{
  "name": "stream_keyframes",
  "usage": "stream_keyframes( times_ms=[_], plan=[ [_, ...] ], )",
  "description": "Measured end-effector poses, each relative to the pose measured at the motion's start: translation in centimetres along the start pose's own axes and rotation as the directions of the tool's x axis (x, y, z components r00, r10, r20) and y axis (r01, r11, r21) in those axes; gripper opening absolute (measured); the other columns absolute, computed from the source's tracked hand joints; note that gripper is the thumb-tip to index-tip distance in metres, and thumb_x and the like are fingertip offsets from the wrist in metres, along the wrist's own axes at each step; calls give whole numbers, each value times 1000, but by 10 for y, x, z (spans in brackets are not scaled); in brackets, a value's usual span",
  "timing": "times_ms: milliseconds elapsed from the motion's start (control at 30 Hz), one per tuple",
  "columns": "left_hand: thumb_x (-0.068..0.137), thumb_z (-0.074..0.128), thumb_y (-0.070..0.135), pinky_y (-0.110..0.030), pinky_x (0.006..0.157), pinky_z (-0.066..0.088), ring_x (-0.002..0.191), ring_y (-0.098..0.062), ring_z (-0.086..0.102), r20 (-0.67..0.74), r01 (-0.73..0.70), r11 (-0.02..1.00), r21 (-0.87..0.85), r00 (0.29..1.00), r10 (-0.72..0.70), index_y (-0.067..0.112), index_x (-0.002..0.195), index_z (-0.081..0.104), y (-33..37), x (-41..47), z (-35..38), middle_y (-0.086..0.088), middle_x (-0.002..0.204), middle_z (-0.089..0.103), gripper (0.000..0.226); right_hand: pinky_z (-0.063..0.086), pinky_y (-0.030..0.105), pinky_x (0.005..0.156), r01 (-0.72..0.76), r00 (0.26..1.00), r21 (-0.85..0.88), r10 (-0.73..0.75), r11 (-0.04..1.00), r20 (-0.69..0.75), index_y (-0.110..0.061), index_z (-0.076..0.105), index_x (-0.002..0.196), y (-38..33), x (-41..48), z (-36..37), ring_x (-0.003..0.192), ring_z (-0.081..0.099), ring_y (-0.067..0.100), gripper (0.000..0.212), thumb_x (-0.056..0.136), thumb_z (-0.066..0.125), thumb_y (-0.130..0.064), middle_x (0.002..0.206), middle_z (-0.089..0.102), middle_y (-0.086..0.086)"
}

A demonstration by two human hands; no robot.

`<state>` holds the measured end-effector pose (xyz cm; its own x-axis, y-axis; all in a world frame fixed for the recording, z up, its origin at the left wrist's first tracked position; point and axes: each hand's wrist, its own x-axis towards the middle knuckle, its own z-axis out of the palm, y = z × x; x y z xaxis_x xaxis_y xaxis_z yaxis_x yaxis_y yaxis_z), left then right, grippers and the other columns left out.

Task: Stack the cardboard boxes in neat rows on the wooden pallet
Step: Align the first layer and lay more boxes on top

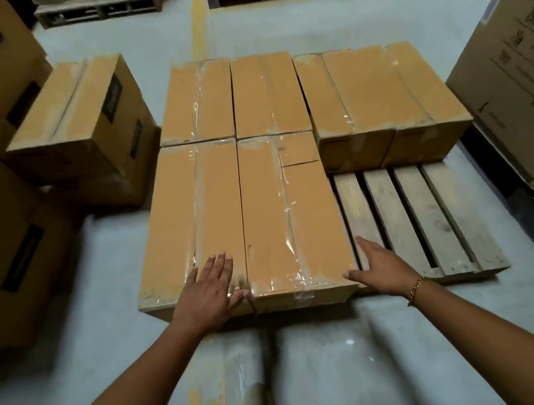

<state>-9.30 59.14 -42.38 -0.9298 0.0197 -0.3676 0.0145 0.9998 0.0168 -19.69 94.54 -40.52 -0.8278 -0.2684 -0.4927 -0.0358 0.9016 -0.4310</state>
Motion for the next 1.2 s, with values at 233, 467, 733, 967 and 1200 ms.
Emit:
stream_keyframes(
  times_ms=[233,467,733,967,1200],
  plan=[
    [61,-32,90,-45,127,9,160,-20,0,-11,103,981,-167,994,-106,22,166,4,-4,-106,-137,-1,173,0,130,30,35,118,43,998,20,-44,999,48,-17,18,162,-98,-86,-76,151,29,23,86,96,60,-53,168,23,4],
    [75,-8,91,-43,127,13,159,-18,6,-87,196,939,-284,970,-229,26,165,14,-45,-201,-259,1,173,9,113,24,36,121,140,986,56,-145,989,87,-19,17,162,-221,-164,-139,153,23,21,81,99,54,-54,169,18,1],
    [90,16,81,-42,126,13,158,-17,11,-112,259,871,-418,936,-332,25,165,18,-162,-234,-340,1,171,17,94,25,37,119,174,980,150,-186,973,72,-20,19,162,-377,-151,-162,152,25,24,77,101,51,-53,168,19,2],
    [84,10,86,-44,125,18,157,-18,16,-32,325,845,-425,927,-373,24,163,25,-274,-222,-367,1,170,22,101,28,41,121,156,979,266,-184,951,86,-22,25,161,-487,-97,-152,151,30,24,76,99,53,-55,167,25,2],
    [83,11,93,-45,124,23,156,-19,21,7,378,775,-507,900,-435,23,161,32,-343,-139,-391,0,168,29,107,30,40,120,157,972,298,-201,942,122,-23,27,159,-547,-5,-173,150,31,22,71,100,52,-54,166,28,0]
  ],
)
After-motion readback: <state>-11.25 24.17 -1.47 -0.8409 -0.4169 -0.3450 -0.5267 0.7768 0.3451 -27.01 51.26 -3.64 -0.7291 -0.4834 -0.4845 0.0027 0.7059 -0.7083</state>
